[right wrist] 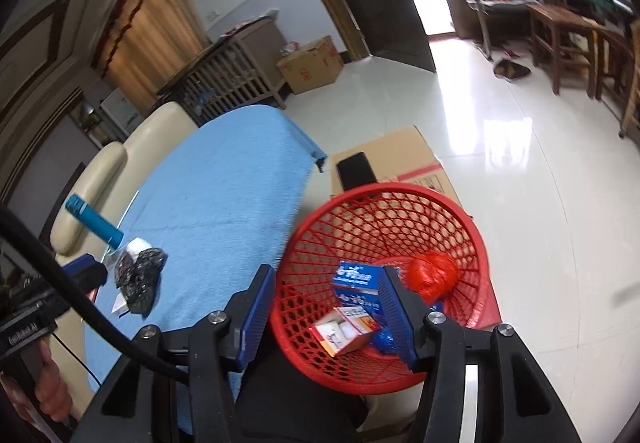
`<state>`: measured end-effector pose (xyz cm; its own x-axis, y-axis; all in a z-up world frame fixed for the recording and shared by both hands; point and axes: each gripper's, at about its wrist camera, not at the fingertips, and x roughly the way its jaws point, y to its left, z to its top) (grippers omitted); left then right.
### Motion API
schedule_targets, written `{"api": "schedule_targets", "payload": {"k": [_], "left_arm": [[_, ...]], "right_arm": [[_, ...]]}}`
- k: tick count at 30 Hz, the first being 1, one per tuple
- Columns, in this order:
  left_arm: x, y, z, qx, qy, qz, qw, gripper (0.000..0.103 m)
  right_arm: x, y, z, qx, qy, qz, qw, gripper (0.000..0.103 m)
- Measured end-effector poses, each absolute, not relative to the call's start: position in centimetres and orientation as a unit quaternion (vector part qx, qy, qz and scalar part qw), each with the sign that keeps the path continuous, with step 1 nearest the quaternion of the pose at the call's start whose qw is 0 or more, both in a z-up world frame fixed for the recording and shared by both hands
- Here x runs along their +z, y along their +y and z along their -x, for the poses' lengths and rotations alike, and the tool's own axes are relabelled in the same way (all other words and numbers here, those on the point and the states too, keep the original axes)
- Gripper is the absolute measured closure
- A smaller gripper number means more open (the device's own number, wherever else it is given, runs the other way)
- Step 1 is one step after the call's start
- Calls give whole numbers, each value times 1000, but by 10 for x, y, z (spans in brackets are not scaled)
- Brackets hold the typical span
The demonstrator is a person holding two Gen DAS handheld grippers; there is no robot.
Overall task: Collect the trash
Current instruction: 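Move both tools back over the table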
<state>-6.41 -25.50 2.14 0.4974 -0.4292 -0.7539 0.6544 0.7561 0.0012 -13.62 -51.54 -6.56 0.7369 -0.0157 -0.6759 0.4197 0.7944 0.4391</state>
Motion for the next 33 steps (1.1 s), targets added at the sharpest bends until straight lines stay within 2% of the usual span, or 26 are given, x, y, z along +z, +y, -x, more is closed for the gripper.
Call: {"api": "schedule_targets", "payload": {"k": [9, 20, 33], "left_arm": [[28, -172, 43, -255, 380, -96, 884, 33], [2, -28, 0, -95, 406, -19, 909, 33], [-39, -4, -15, -109, 445, -7, 889, 33]], "right_arm": [[-49, -479, 114, -95, 352, -255, 896, 46], [-33, -403, 52, -15, 379, -180, 907, 46], [-47, -289, -56, 110, 435, -130, 884, 46]]}}
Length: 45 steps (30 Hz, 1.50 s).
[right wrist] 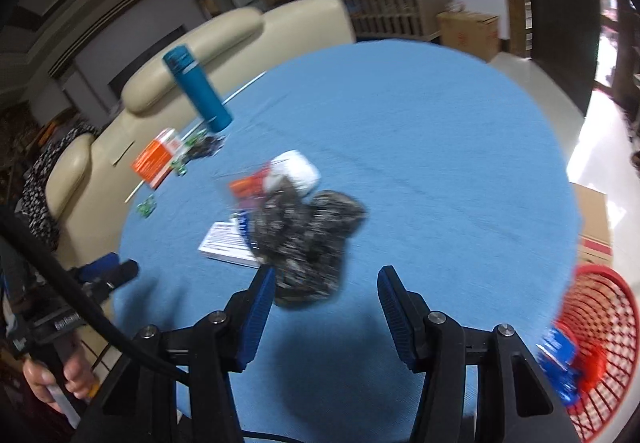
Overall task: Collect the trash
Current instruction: 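Move both tools back over the table, then grasp the black plastic bags with the right tool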
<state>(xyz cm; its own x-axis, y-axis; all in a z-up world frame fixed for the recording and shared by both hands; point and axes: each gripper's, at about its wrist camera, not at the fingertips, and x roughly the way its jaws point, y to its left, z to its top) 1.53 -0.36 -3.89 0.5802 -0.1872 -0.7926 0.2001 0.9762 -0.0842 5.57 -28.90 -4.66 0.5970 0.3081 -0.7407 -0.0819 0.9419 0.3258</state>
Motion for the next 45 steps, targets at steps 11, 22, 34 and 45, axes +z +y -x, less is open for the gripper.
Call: {"api": "schedule_targets", "payload": {"k": [11, 22, 34, 45], "left_arm": [[-45, -16, -56, -195, 446, -49, 872, 33], [-30, -39, -87, -220, 457, -1, 862, 28], [-36, -103, -118, -206, 463, -17, 862, 26], [-47, -128, -126, -198, 474, -45, 857, 26]], "right_arm": [[-93, -244, -114, 105, 489, -123, 857, 47], [-98, -275, -95, 80, 471, -137, 868, 73], [-99, -301, -74, 60, 462, -155, 871, 74], [-102, -306, -71, 70, 454, -172, 871, 74]]}}
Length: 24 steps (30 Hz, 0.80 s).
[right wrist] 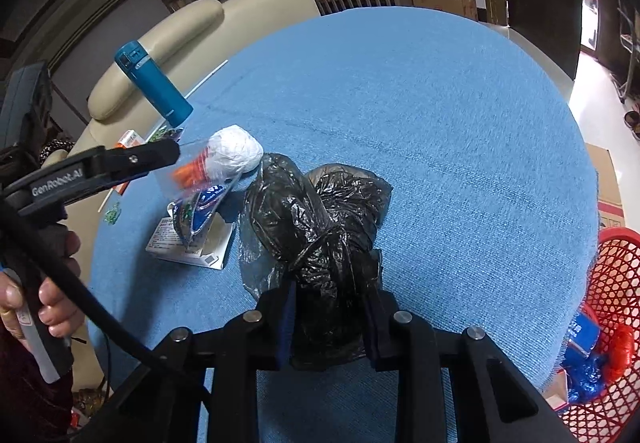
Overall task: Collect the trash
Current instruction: 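Grasp the black plastic bags with the right tool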
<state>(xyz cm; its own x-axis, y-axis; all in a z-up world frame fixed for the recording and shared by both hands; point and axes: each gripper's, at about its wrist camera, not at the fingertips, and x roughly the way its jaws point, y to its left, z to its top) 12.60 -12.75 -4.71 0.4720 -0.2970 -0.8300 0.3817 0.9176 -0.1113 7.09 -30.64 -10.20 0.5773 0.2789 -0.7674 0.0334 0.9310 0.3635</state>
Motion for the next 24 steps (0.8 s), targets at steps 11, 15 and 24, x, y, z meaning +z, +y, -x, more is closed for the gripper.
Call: {"api": "schedule_targets", "payload": {"k": [11, 15, 24], "left_arm": [[-62, -127, -135, -190, 476, -32, 858, 26], [-62, -125, -134, -195, 468, -29, 861, 47], [-61, -112, -127, -205, 470, -17, 858, 71]], "right_arm": [[-102, -308, -70, 74, 450, -174, 873, 74], [-102, -307, -68, 73, 448, -172, 874, 74], [-95, -303, -63, 66, 442, -158, 881, 74]]}}
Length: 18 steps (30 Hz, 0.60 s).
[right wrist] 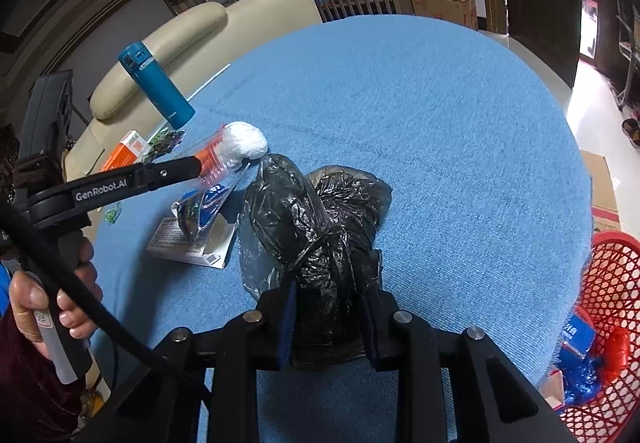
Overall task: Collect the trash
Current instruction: 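Grasp the black plastic bags with the right tool, then grasp the clear plastic container with the left tool while the right tool holds the black bags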
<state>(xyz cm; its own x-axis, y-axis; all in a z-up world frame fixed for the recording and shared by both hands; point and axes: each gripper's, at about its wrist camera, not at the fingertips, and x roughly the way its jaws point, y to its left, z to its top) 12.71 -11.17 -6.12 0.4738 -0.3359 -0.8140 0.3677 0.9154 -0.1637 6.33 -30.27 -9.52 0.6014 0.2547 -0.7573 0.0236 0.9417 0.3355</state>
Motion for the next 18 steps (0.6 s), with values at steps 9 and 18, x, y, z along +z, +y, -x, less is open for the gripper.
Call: {"api": "schedule_targets", "payload": {"k": [9, 18], "left_arm": [[-63, -61, -138, -128, 481, 5, 867, 71], [-59, -27, -139, -64, 483, 23, 873, 70]], "right_arm": [[-95, -307, -60, 59, 441, -164, 881, 74], [-96, -309, -60, 61, 442, -174, 878, 74]]}}
